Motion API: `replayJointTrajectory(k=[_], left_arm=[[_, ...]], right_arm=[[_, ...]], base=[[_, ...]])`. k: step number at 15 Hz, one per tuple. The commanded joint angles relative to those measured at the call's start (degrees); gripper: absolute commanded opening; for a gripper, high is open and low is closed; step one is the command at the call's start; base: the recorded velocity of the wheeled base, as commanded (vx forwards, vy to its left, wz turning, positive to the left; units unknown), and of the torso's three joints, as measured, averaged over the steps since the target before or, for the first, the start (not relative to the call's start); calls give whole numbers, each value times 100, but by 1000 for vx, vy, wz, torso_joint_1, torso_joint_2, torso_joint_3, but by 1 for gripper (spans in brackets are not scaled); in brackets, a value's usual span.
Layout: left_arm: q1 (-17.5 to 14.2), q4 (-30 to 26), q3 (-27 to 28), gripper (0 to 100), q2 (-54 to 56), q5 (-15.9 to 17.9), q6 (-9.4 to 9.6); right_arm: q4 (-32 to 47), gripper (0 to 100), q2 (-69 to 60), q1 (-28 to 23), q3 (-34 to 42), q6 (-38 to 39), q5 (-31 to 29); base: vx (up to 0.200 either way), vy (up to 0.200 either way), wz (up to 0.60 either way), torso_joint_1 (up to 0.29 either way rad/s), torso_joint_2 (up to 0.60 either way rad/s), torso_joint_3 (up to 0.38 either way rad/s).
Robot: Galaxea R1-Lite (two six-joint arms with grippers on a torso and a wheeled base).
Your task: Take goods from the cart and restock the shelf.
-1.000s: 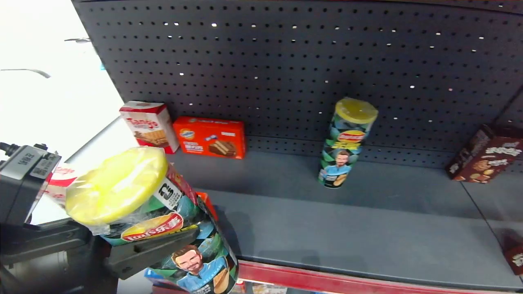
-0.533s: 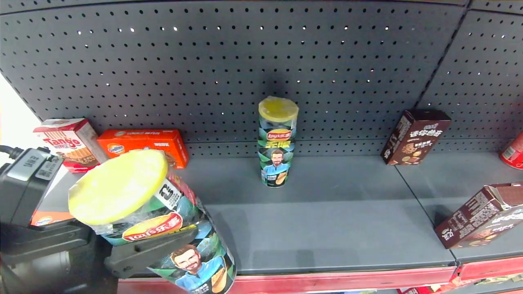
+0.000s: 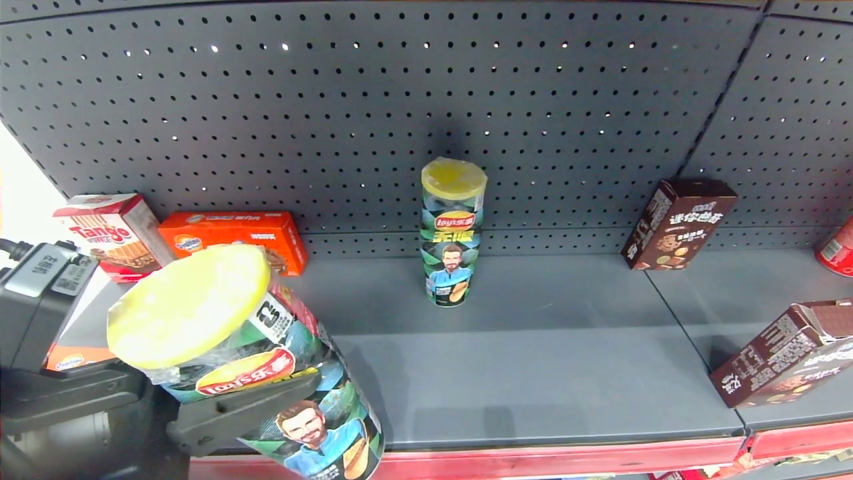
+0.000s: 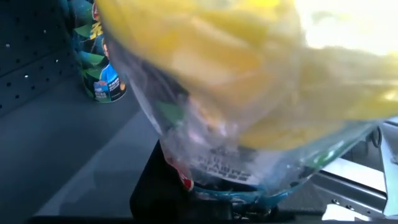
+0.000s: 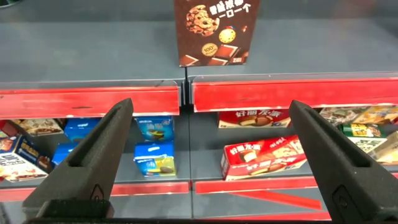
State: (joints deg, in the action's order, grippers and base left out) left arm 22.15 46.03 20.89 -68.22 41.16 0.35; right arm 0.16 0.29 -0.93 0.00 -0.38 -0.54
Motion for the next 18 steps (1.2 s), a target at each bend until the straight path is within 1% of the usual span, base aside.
replayJointTrajectory(k=[1,6,7,8,9,10,12,14,16,18], left_arm=[[-53,2,11,0,-7,-2,-9],[-44,2,-50,0,-25,15,0],[-44,2,-138,0,-7,15,0],[-35,2,-244,0,2,24,0],[-35,11,-323,0,19,24,17],[-27,11,-323,0,37,24,26],[-35,11,-261,0,19,24,17],[-44,11,-235,0,28,24,17],[-53,11,-235,0,28,15,17],[-53,11,-235,0,28,15,17]], right_arm=[[11,100,6,5,0,-6,-34],[2,100,-29,5,-44,-15,-17],[28,100,656,66,-1134,319,-69],[-16,100,2080,84,-2030,1216,-78],[-165,100,2370,128,-2312,1128,45],[-253,100,2546,224,-2505,873,221],[-262,100,3170,497,-3006,811,335],[-218,100,3715,831,-3437,539,388],[-218,100,4242,1024,-3858,214,414],[-244,100,4576,1253,-4069,196,388]], base=[[0,0,0,0,0,0],[0,0,0,0,0,0],[0,0,0,0,0,0],[0,0,0,0,0,0],[0,0,0,0,0,0],[0,0,0,0,0,0],[0,0,0,0,0,0],[0,0,0,0,0,0],[0,0,0,0,0,0],[0,0,0,0,0,0]])
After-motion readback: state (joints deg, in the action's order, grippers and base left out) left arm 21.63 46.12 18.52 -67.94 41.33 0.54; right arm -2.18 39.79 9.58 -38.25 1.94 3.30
